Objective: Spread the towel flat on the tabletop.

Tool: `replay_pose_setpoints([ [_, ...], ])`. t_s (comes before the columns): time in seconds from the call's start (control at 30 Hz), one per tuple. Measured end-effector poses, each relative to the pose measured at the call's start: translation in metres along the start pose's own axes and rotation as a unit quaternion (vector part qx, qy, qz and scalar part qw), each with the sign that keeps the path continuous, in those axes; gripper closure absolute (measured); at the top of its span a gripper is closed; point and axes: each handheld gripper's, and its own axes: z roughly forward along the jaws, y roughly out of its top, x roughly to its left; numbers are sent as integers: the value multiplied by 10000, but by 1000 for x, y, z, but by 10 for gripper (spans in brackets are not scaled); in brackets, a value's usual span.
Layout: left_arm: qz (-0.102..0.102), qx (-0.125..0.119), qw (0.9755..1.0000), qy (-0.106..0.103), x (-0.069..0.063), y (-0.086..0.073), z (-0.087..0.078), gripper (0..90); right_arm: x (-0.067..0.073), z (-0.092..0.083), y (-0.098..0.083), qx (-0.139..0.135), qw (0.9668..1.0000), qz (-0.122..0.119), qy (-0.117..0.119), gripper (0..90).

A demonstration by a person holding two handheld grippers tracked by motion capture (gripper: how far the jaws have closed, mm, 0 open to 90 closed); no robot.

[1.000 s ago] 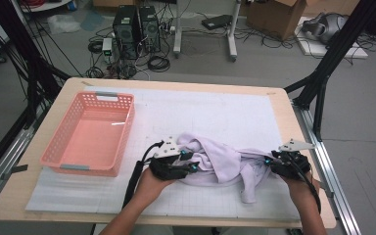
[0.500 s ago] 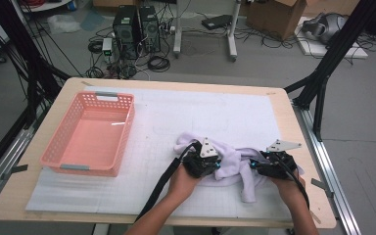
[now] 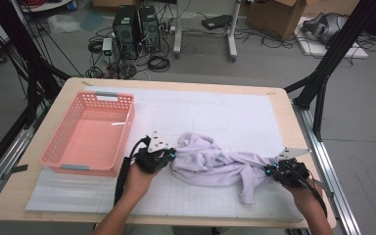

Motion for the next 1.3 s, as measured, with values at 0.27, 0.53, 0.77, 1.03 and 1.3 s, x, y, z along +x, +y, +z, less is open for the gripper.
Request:
replay_pose_setpoints([
  [0.27, -13, -94, 9997, 207, 7, -10, -6, 856, 2, -21, 1, -176, 9998, -21, 131, 688],
  [0.53, -11, -191, 9998, 86, 3, -19, -9, 856, 15, 7, 60, -965, 9935, -363, 483, 619],
  [0.77, 6, -262, 9997, 3, 2, -23, -12, 856, 29, 62, 104, -570, 9914, -745, 912, 620],
  [1.03, 7, -297, 9996, -30, 1, -24, -13, 856, 37, 104, 123, 102, 9832, -1192, 1380, 865],
  [1.3, -19, -274, 9996, 25, 3, -23, -10, 857, -3, 67, 104, 48, 9986, -525, 14, 878],
])
